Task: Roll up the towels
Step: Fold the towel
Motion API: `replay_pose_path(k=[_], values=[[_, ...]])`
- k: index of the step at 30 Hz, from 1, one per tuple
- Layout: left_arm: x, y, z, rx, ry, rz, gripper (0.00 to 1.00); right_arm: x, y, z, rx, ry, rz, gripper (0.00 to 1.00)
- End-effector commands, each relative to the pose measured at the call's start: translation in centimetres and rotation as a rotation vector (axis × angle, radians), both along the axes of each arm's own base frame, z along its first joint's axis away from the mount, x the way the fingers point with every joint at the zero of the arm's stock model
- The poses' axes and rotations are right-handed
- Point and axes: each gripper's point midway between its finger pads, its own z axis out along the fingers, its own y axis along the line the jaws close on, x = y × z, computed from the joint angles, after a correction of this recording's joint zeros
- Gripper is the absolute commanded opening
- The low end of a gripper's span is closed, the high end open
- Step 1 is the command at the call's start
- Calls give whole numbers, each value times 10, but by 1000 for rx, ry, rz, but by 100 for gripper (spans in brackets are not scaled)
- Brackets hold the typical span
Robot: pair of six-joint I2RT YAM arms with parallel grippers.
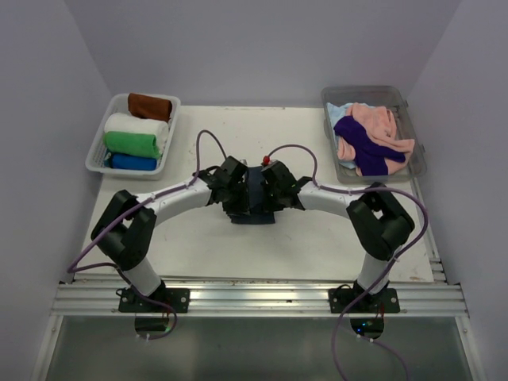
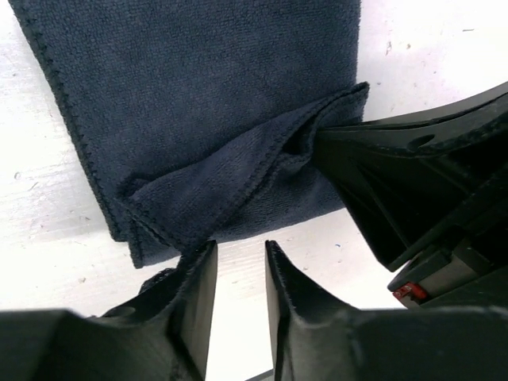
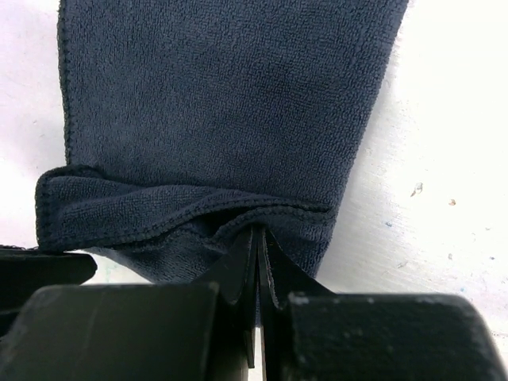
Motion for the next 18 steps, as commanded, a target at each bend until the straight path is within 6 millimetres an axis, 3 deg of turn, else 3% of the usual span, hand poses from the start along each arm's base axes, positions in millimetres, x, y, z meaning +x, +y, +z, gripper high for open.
replay_pose_path(k=[1, 7, 12, 18], values=[[19, -13, 20, -64, -62, -16, 35, 15, 11, 30, 83, -58, 2, 0], [29, 7, -3, -35, -19, 51, 34, 11, 9, 46, 180, -44, -15, 0], [56, 38, -8, -64, -45, 178, 32, 6, 14, 46, 207, -26, -3, 0], [65, 42, -16, -57, -25, 202, 29, 6, 16, 39, 202, -6, 6, 0]])
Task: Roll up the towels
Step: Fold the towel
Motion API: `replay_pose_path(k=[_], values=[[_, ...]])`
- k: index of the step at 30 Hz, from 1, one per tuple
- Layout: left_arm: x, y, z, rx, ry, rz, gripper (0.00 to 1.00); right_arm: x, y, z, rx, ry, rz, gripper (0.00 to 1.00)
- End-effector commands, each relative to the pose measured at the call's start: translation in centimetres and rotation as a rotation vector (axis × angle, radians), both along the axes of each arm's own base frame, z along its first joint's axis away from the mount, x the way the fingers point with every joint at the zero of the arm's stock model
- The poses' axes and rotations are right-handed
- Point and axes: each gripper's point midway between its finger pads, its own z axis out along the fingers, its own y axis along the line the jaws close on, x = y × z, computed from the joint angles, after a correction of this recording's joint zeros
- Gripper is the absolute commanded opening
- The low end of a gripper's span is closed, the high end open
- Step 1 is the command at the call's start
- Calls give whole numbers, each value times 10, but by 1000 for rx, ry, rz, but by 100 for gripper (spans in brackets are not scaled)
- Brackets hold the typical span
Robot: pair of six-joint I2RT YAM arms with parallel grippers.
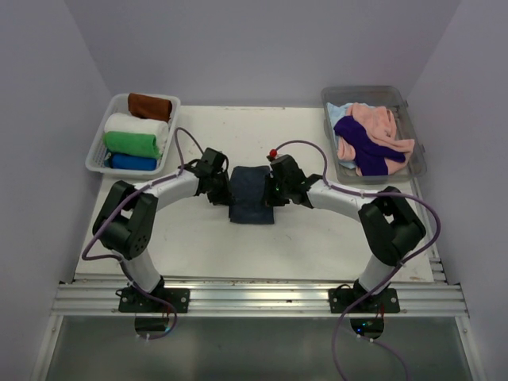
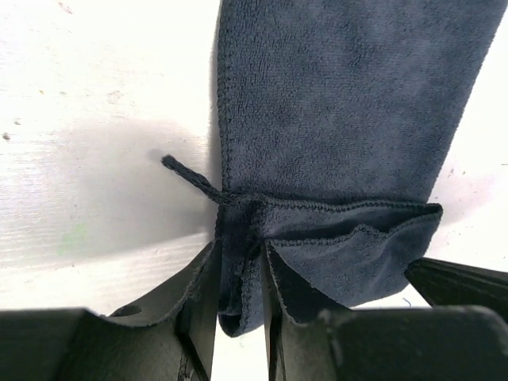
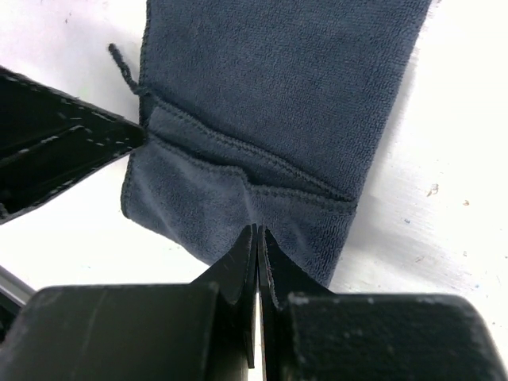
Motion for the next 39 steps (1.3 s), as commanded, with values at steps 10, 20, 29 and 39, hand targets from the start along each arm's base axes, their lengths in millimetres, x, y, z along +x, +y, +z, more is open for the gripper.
replay_pose_path(k=[10, 20, 29, 39], values=[[5, -2, 47, -32, -119, 17, 27, 7, 15, -22, -17, 48, 54, 0], [-21, -39, 46, -34, -94, -110, 25, 15, -3, 23, -54, -67, 53, 0], [-21, -13, -20, 57, 43, -119, 21, 14, -7, -30, -178, 54, 118, 0], [-16, 8, -17, 119, 36, -111, 20, -28, -13, -28, -78, 80, 52, 0]])
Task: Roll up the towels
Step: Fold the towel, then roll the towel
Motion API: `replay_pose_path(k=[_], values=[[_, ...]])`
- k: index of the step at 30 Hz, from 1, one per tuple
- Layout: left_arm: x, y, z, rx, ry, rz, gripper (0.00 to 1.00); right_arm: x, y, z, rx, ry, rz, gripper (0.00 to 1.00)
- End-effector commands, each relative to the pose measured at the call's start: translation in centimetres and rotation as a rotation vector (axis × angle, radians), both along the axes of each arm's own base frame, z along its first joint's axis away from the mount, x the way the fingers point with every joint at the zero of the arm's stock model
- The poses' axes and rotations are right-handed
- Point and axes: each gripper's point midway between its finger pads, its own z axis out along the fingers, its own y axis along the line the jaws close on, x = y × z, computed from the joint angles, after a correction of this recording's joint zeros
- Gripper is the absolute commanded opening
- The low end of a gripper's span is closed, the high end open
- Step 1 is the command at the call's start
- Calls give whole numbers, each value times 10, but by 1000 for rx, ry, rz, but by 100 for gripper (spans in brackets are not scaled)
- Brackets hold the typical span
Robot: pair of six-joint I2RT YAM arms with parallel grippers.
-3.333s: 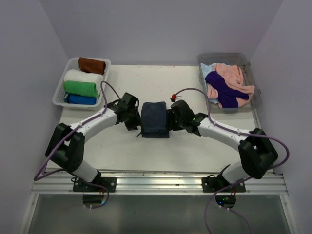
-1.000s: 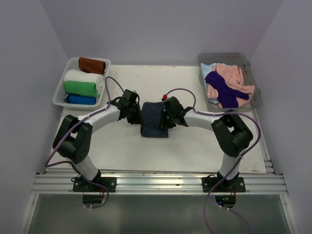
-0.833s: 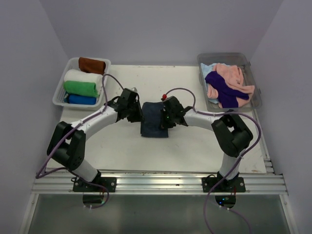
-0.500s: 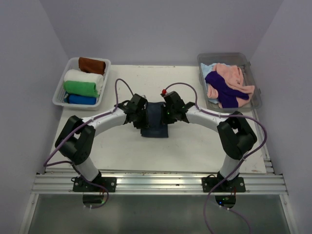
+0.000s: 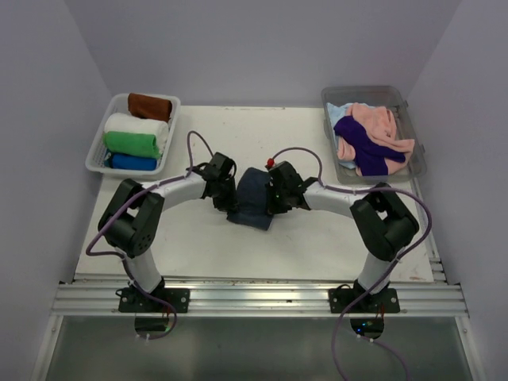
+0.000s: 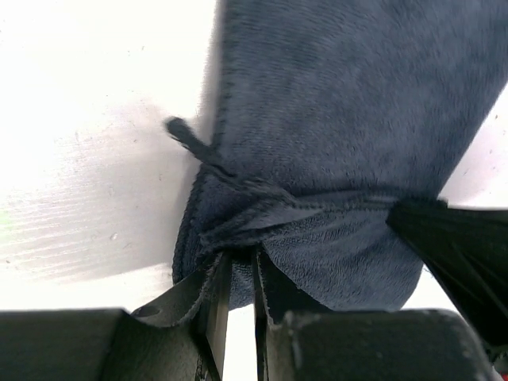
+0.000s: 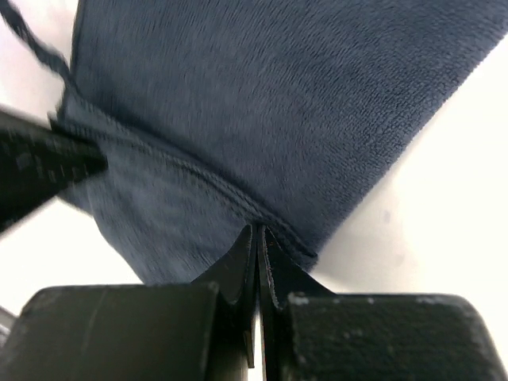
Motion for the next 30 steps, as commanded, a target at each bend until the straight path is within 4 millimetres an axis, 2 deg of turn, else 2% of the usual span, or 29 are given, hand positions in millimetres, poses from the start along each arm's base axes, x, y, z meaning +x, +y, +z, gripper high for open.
replay_pose_path(k=[1, 4, 8, 9, 11, 12, 13, 14, 17, 18, 20, 21, 22, 23, 26, 28, 30], values=[[9, 26, 2, 90, -38, -4, 20, -32, -1, 5, 19, 32, -7, 0], [13, 26, 19, 81, -77, -40, 24, -42, 5, 19, 38, 9, -3, 0], [8, 27, 46, 71, -110, -98, 33, -35, 3, 46, 36, -77, 6, 0], [7, 26, 51, 61, -113, -108, 34, -34, 4, 58, 31, -115, 17, 4], [0, 29, 62, 59, -118, -123, 43, -34, 4, 67, 7, -164, 57, 11], [-2, 30, 65, 58, -119, -125, 47, -38, 7, 70, -7, -181, 86, 18], [-5, 33, 71, 60, -127, -119, 47, -37, 6, 72, -37, -213, 112, 21], [-8, 35, 73, 65, -127, -115, 53, -39, 8, 72, -48, -226, 136, 25], [-14, 44, 79, 88, -124, -87, 53, -45, 18, 74, -106, -293, 240, 35], [-15, 47, 81, 92, -124, -75, 53, -53, 29, 75, -116, -315, 288, 39], [-16, 53, 86, 84, -130, -36, 52, -53, 34, 70, -183, -367, 354, 43], [-19, 55, 84, 72, -117, -25, 52, -60, 45, 71, -190, -396, 397, 47], [-17, 60, 88, 57, -128, 1, 51, -60, 48, 69, -217, -423, 433, 48], [-20, 64, 85, 51, -113, 27, 51, -59, 49, 60, -255, -431, 448, 50], [-22, 81, 81, 52, -86, 131, 50, -62, 62, 55, -288, -469, 502, 51], [-19, 86, 82, 30, -95, 180, 49, -63, 71, 49, -296, -477, 527, 51], [-25, 85, 74, -1, -68, 215, 49, -64, 79, 40, -283, -466, 547, 50]])
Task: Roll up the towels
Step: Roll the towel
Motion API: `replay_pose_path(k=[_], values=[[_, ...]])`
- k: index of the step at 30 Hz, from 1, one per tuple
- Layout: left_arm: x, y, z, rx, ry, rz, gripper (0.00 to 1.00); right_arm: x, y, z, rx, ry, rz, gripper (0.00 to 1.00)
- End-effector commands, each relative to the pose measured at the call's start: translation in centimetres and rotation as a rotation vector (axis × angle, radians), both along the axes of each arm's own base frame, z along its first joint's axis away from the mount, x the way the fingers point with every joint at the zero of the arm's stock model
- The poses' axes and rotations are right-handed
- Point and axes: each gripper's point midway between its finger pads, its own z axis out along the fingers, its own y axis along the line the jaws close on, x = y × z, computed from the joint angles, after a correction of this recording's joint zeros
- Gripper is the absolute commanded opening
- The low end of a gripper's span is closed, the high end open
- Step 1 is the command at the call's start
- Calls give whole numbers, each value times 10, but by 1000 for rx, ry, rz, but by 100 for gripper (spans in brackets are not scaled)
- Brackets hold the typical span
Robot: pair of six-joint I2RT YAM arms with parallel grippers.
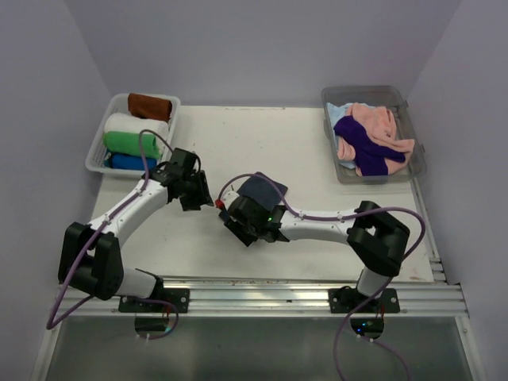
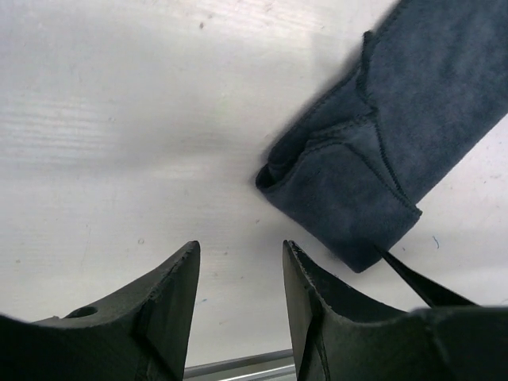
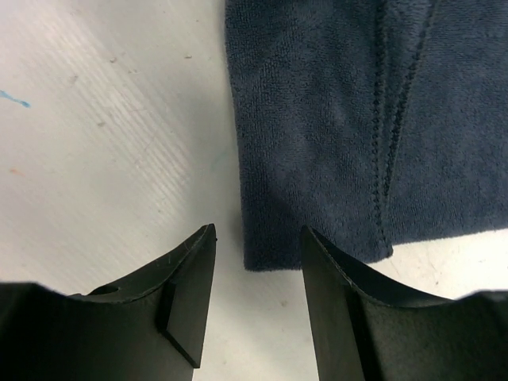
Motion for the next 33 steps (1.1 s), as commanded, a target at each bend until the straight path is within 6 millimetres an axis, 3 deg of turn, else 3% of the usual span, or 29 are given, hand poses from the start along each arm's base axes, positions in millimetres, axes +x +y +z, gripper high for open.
replay_pose_path(k=[1, 5, 9, 10, 13, 21, 24, 33], values=[[-3, 0, -1, -71, 8, 89, 49, 19, 19, 8, 19, -74, 26, 50], [-11, -12, -15, -151, 49, 108, 51, 23, 23, -10, 2, -65, 3, 44], [-17, -26, -20, -241, 67, 96, 54, 27, 21, -11, 24, -69, -39, 17], [-14, -29, -19, -265, 52, 91, 61, 26, 22, -6, 50, -60, -39, 13], [-23, -39, -29, -346, 78, 89, 68, 23, 24, 2, 121, -5, -31, 1], [-17, -50, -46, -403, 83, 86, 70, 20, 24, 10, 252, 119, -11, 0], [-6, -55, -46, -434, 48, 92, 70, 20, 24, 13, 285, 156, -7, 0], [9, -56, -57, -428, 18, 136, 64, 19, 18, 8, 273, 194, -4, 0]])
